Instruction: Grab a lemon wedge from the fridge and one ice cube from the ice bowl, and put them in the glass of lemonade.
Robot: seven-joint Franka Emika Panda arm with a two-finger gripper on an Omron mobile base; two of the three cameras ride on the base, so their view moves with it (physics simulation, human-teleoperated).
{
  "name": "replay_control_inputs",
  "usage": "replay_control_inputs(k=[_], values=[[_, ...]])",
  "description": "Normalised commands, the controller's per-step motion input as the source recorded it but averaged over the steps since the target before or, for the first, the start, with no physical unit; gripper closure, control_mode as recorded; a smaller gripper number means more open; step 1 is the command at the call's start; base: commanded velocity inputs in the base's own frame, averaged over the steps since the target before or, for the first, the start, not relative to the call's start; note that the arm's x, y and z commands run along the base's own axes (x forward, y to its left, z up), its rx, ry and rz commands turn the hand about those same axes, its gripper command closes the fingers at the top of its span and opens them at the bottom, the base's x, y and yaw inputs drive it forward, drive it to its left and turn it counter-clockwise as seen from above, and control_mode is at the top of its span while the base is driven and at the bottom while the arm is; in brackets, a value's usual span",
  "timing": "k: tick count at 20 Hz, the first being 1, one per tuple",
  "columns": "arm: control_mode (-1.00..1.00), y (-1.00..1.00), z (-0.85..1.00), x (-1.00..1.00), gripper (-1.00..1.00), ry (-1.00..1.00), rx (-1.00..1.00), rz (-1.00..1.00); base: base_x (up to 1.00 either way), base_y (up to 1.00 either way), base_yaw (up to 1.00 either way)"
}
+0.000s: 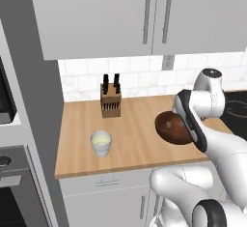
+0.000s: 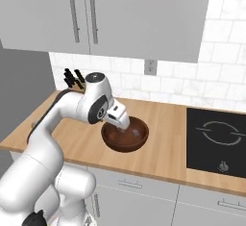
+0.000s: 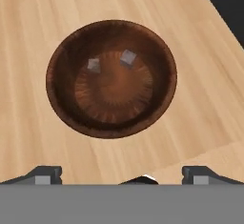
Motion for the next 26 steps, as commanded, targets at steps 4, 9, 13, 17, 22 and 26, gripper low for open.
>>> replay_control_inputs(k=[4, 9, 13, 17, 22, 26], values=[[-1.0, -0.24, -0.06, 0.01, -1.0, 0.0, 0.07, -0.27, 0.0, 0.0, 0.0], [-1.0, -0.33, -0.15, 0.13, -1.0, 0.02, 0.04, -0.1, 0.0, 0.0, 0.0], [-1.0, -0.06, -0.3, 0.34, -1.0, 0.0, 0.0, 0.0, 0.0, 0.0, 0.0], [-1.0, 0.0, -0.22, 0.37, -1.0, 0.0, 0.0, 0.0, 0.0, 0.0, 0.0], [-1.0, 0.0, -0.15, 0.34, -1.0, 0.0, 0.0, 0.0, 0.0, 0.0, 0.0], [-1.0, 0.0, -0.16, 0.26, -1.0, 0.0, 0.0, 0.0, 0.0, 0.0, 0.0]])
